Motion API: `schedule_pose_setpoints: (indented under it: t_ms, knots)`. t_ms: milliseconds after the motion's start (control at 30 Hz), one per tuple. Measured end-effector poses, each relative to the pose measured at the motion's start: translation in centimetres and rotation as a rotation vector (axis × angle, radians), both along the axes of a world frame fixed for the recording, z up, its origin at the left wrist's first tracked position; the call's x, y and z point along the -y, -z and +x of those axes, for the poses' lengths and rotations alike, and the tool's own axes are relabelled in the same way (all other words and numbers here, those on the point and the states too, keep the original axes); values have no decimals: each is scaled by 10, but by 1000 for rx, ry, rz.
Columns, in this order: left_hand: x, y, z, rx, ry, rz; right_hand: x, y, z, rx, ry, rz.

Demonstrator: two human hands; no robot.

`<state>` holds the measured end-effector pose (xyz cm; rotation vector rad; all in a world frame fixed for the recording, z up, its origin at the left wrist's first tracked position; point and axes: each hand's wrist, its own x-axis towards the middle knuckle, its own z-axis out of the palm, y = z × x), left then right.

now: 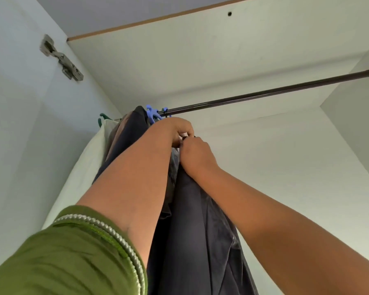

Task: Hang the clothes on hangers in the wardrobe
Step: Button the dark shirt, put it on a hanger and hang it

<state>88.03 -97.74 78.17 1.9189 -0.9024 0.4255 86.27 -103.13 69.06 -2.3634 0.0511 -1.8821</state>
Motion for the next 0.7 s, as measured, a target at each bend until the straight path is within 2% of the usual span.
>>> schedule_pose_setpoints:
  t_ms: [33,133,433,533,700]
  knots:
    - [2,1,2,-49,48,-101,6,-4,3,29,3,24]
    - [10,8,9,-100,142,-211,19,-20,13,96,-67,90]
    - [-1,-14,21,-56,262,-379,18,-72,27,166,-125,63]
    - [-10,-18,29,-23,228,-464,8,-75,30,157,-208,50]
    - [-21,-15,27,3,283,-627,-12,-68,31,166,-294,26]
